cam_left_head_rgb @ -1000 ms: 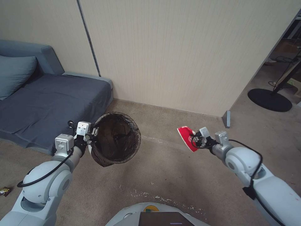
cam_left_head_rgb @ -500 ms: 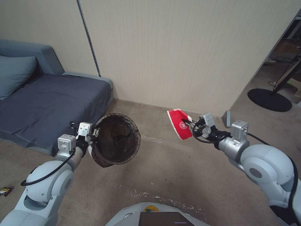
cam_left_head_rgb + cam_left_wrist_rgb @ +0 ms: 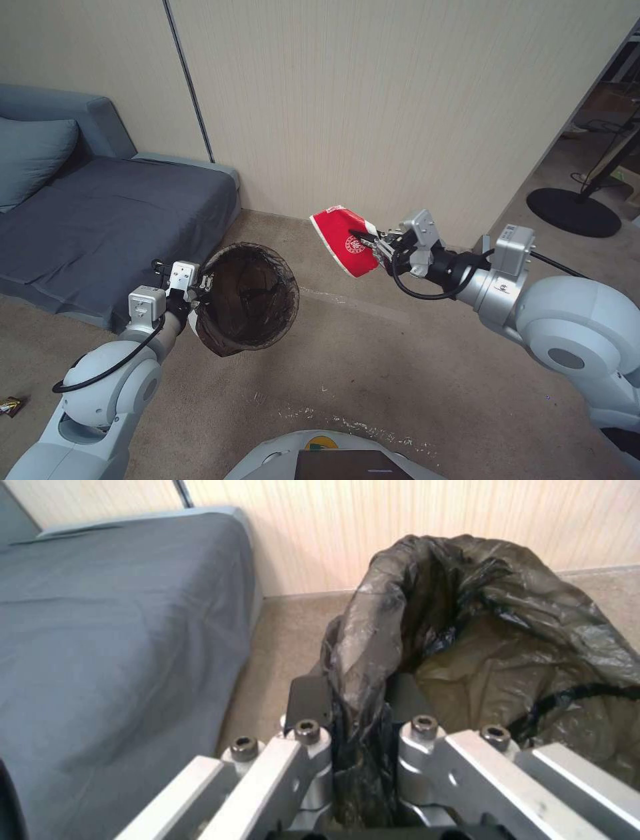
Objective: Pick up the trash bin, then pick up the garbage from the floor and place it into the trash bin.
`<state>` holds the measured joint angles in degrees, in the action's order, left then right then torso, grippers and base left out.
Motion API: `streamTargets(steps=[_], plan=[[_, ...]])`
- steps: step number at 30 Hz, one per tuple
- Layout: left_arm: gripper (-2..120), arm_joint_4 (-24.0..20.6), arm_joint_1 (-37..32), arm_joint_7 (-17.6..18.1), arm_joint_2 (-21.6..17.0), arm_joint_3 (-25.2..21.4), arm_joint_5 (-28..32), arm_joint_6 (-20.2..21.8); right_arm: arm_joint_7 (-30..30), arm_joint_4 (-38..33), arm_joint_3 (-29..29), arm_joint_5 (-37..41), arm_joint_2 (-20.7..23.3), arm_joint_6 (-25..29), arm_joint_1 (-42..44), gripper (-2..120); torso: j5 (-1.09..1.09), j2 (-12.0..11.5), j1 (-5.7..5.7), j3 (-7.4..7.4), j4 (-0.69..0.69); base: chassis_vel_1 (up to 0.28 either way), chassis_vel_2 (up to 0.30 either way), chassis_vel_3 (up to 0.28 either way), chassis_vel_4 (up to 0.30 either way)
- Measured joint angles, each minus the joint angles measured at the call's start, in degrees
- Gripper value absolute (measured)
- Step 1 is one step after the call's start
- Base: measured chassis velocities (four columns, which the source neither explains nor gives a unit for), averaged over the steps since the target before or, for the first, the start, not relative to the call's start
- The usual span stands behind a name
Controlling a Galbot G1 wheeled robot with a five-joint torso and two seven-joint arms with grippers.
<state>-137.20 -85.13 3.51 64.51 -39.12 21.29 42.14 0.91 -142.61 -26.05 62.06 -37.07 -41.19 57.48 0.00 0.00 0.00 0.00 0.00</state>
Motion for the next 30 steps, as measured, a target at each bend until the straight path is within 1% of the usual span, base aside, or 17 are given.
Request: streamTargets(steps=[2,3,5,14,18,20,23,26,27,30], plan=[[7,0.43,0.28,-0.03,0.26,0.31,-0.39,0.00,0.29,-0.11,3.21,1.41,0.16,-0.01,-2.27,0,0.00,0.00,0.00,0.00,-0.01,0.000,0.000,0.000,0.000],[7,0.43,0.28,-0.03,0.26,0.31,-0.39,0.00,0.29,-0.11,3.21,1.41,0.16,-0.01,-2.27,0,0.00,0.00,0.00,0.00,-0.01,0.000,0.000,0.000,0.000],[7,0.81,0.50,-0.05,0.55,0.77,-0.81,0.00,0.97,-0.64,7.25,2.50,-0.05,-0.27,-4.29,0,-0.01,0.00,0.00,0.00,0.01,0.000,0.000,0.000,0.000],[7,1.48,1.02,-0.17,0.42,0.52,-0.85,0.00,1.23,-0.55,11.36,1.97,-0.32,-0.44,-2.30,0,0.00,0.00,0.00,0.00,-0.02,0.000,0.000,0.000,0.000],[7,1.75,1.16,-0.24,0.56,0.55,-0.86,0.00,0.62,-0.58,13.02,2.10,-0.57,-0.15,-3.15,0,0.00,0.00,0.00,0.00,0.00,0.000,0.000,0.000,0.000],[7,2.01,1.19,-0.26,0.77,0.66,-1.00,0.00,-0.79,-0.69,14.39,2.73,-0.01,0.10,-4.54,0,0.00,0.00,0.00,0.00,0.00,0.000,0.000,0.000,0.000],[7,2.09,1.23,-0.28,0.84,0.69,-1.02,0.00,-1.07,-0.66,15.54,2.85,0.46,0.17,-5.38,0,0.00,0.00,0.00,0.00,-0.01,0.000,0.000,0.000,0.000],[7,2.18,1.35,-0.31,0.99,0.86,-1.08,0.00,-1.33,0.87,19.68,2.83,0.85,0.48,-8.98,0,0.00,0.00,0.00,0.00,-0.02,0.000,0.000,0.000,0.000],[7,2.18,1.35,-0.31,0.99,0.86,-1.08,0.00,-1.33,0.87,19.68,2.83,0.85,0.48,-8.98,0,0.00,0.00,0.00,0.00,-0.02,0.000,0.000,0.000,0.000],[7,2.12,1.38,-0.34,1.06,0.89,-1.07,0.00,-1.38,4.42,24.98,2.70,0.16,0.46,-15.28,0,-0.01,0.00,0.00,0.00,0.02,0.000,0.000,0.000,0.000]])
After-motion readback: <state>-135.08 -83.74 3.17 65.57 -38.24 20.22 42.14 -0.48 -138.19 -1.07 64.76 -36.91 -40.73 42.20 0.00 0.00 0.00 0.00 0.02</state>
